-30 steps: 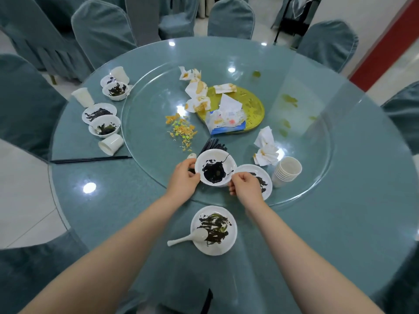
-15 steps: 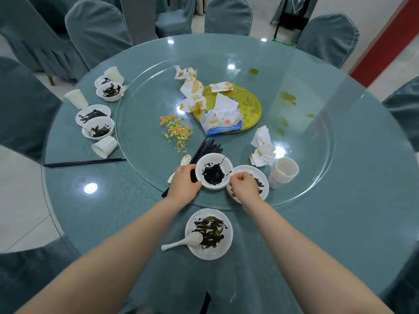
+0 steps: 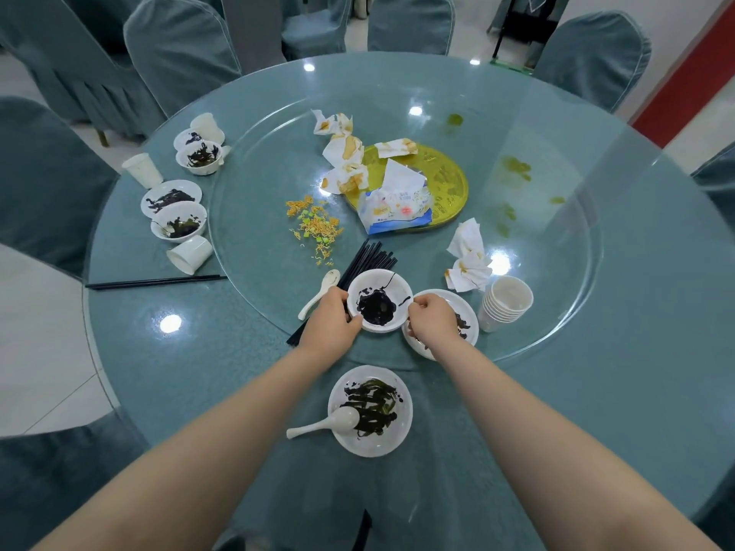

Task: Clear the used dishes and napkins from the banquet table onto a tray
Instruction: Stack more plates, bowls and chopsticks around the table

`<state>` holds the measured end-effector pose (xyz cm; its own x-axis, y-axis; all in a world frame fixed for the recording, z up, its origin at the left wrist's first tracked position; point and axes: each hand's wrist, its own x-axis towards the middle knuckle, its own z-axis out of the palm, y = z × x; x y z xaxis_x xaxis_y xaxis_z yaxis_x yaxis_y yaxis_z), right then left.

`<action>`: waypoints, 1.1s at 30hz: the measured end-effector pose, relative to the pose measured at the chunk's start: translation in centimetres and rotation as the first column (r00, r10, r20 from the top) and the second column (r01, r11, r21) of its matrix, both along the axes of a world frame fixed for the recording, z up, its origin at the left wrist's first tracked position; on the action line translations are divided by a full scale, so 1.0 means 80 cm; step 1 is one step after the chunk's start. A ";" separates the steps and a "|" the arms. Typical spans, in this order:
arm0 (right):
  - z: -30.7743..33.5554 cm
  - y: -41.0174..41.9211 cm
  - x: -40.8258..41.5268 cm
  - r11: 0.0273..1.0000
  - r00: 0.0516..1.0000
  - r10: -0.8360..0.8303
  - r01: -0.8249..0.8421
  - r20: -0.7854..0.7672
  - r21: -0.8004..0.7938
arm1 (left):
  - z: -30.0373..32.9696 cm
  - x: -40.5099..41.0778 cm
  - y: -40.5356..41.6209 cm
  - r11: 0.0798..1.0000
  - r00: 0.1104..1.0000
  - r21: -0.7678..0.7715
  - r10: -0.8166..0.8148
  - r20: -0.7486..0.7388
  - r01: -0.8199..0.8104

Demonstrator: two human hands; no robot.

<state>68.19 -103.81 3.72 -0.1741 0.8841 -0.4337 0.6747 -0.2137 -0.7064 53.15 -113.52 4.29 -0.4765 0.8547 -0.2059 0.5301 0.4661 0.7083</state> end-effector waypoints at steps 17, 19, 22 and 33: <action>0.000 -0.073 0.043 0.987 0.996 0.067 -0.057 -0.066 0.152 | -0.031 0.010 -0.073 0.998 0.998 -0.012 -0.065 0.015 0.065; -0.011 -0.089 0.053 0.988 0.996 0.079 -0.072 -0.048 0.134 | -0.040 0.013 -0.091 0.995 0.995 -0.061 -0.080 0.053 0.083; -0.029 -0.110 0.069 0.991 0.994 0.101 -0.103 0.027 0.089 | -0.053 0.014 -0.113 0.977 0.988 -0.156 -0.137 0.069 0.146; -0.072 -0.153 0.097 0.987 0.994 0.069 -0.055 0.089 -0.149 | -0.059 0.005 -0.148 0.904 0.946 -0.284 -0.290 0.146 0.321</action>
